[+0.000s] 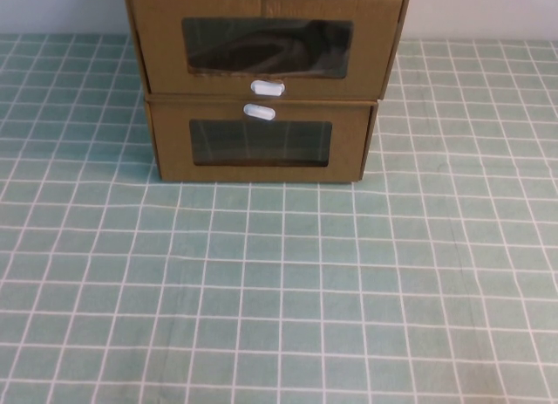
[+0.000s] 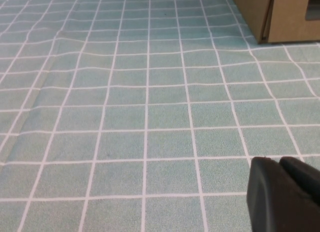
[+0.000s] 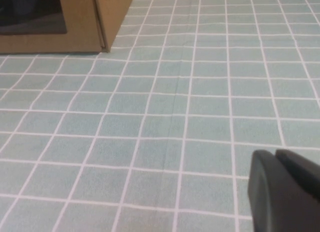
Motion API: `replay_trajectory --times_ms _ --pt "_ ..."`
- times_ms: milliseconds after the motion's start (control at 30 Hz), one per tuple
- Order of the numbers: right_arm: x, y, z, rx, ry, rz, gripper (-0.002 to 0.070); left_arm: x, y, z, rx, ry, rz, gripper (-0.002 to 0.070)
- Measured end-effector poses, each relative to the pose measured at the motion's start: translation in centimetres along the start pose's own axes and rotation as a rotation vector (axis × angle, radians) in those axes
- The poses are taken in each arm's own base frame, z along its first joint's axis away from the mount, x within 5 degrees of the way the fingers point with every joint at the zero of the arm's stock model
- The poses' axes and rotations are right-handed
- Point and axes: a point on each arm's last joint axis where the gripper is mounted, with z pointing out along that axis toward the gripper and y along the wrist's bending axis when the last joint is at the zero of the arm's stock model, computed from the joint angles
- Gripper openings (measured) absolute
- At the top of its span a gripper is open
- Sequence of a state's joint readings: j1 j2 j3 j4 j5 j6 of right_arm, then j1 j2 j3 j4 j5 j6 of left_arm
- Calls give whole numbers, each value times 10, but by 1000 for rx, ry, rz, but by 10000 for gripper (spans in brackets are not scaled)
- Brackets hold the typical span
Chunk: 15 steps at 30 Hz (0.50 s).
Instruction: Close the shoe box
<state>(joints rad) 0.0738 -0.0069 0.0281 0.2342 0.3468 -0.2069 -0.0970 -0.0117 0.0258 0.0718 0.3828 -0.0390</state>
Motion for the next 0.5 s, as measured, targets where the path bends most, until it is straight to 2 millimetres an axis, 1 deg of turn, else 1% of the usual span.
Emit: replay_trajectory --times_ms 500 --pt "1 0 0 -2 7 1 -14 0 0 0 2 2 1 -3"
